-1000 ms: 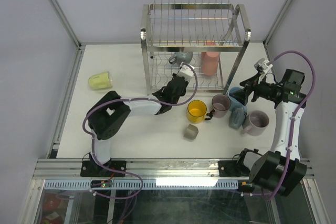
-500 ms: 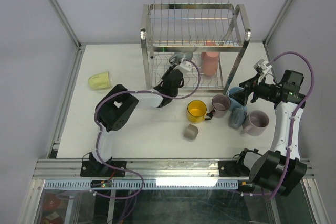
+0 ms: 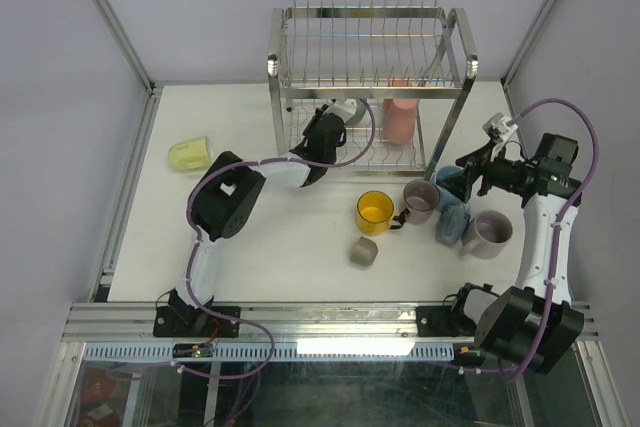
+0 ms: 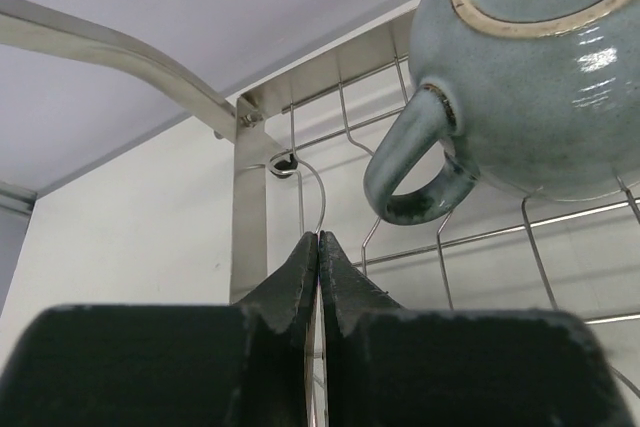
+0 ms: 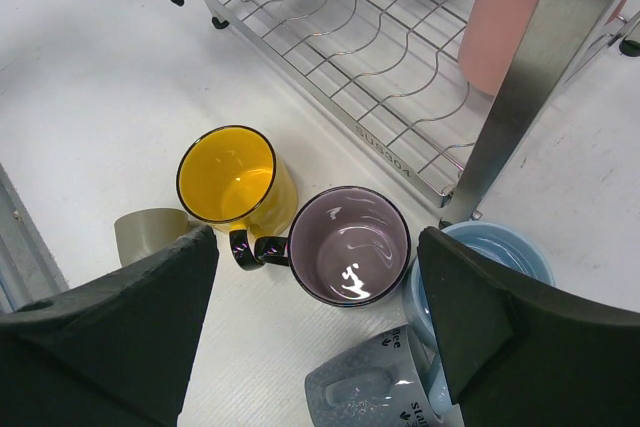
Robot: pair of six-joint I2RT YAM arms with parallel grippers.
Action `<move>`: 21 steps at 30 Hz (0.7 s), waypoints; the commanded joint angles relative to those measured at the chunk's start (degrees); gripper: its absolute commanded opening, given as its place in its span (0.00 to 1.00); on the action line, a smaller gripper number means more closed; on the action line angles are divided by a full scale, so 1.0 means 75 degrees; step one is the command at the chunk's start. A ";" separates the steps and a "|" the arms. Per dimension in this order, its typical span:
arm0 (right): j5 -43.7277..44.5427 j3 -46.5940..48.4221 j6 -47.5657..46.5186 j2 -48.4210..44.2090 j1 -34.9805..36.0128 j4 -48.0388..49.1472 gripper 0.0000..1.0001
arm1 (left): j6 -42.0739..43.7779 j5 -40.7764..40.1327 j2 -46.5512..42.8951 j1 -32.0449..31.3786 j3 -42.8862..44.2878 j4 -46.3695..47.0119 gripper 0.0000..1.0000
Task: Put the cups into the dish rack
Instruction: Adjust the cup in the dish rack.
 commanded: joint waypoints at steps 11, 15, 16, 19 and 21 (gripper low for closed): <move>-0.0251 0.0012 0.0033 -0.0069 -0.0029 0.0176 0.84 | -0.0781 0.2124 0.0118 0.0414 0.0688 -0.0538 0.00; -0.0253 0.0004 0.0017 -0.0069 -0.0029 0.0158 0.84 | -0.0962 0.2787 0.0199 0.0444 0.0812 -0.0644 0.00; -0.0251 0.0009 0.0010 -0.0069 -0.0029 0.0158 0.84 | -0.1010 0.2919 0.0205 0.0446 0.0837 -0.0662 0.00; -0.0245 0.0016 0.0012 -0.0080 -0.0029 0.0157 0.84 | -0.1097 0.3247 0.0186 0.0456 0.0847 -0.0675 0.00; -0.0239 0.0004 -0.0002 -0.0080 -0.0029 0.0147 0.84 | -0.1134 0.3502 0.0161 0.0485 0.0824 -0.0657 0.00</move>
